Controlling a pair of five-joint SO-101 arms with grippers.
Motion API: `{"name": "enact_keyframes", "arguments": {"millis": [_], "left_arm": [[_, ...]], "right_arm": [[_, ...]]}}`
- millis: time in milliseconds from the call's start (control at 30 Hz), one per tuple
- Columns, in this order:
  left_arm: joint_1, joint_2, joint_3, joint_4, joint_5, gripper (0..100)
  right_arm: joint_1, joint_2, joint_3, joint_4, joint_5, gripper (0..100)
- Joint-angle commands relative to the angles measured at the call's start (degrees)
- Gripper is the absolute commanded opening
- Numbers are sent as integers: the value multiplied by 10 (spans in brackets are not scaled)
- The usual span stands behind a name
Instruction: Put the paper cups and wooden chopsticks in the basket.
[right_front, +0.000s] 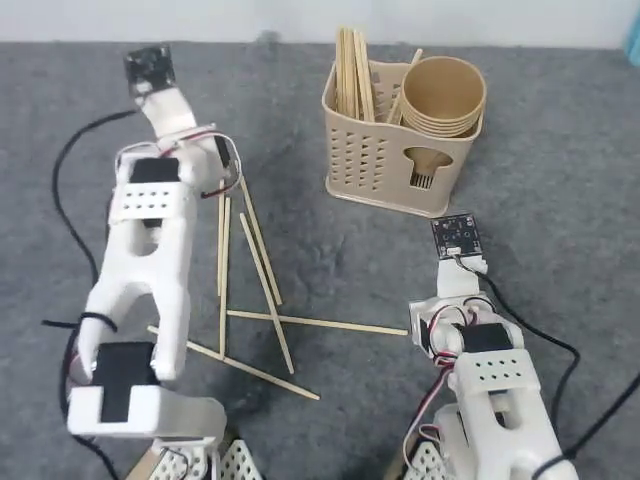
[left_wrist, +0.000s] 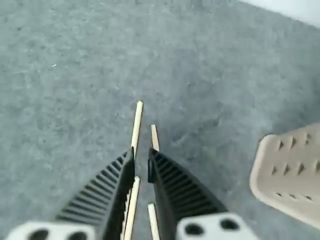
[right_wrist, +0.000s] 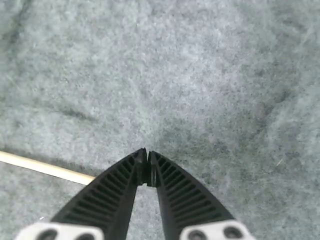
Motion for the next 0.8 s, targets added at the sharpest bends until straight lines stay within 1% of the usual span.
{"name": "enact_keyframes", "arguments": {"millis": [0, 200, 333, 533, 633, 767], "left_arm": [[-5, 35, -15, -27, -6, 52], [-6, 189, -129, -25, -6, 52], [-6, 265, -200, -25, -6, 52], [-15, 333, -286, 0, -7, 52], [-31, 372, -332, 14, -7, 52], [-40, 422, -381, 17, -7, 52]], "right_arm": [[6, -17, -5, -5, 7, 8], [5, -17, -5, -5, 7, 8], [6, -17, -5, -5, 7, 8], [5, -15, -5, -7, 7, 8], [5, -15, -5, -7, 7, 8], [5, -16, -5, -7, 7, 8]]}}
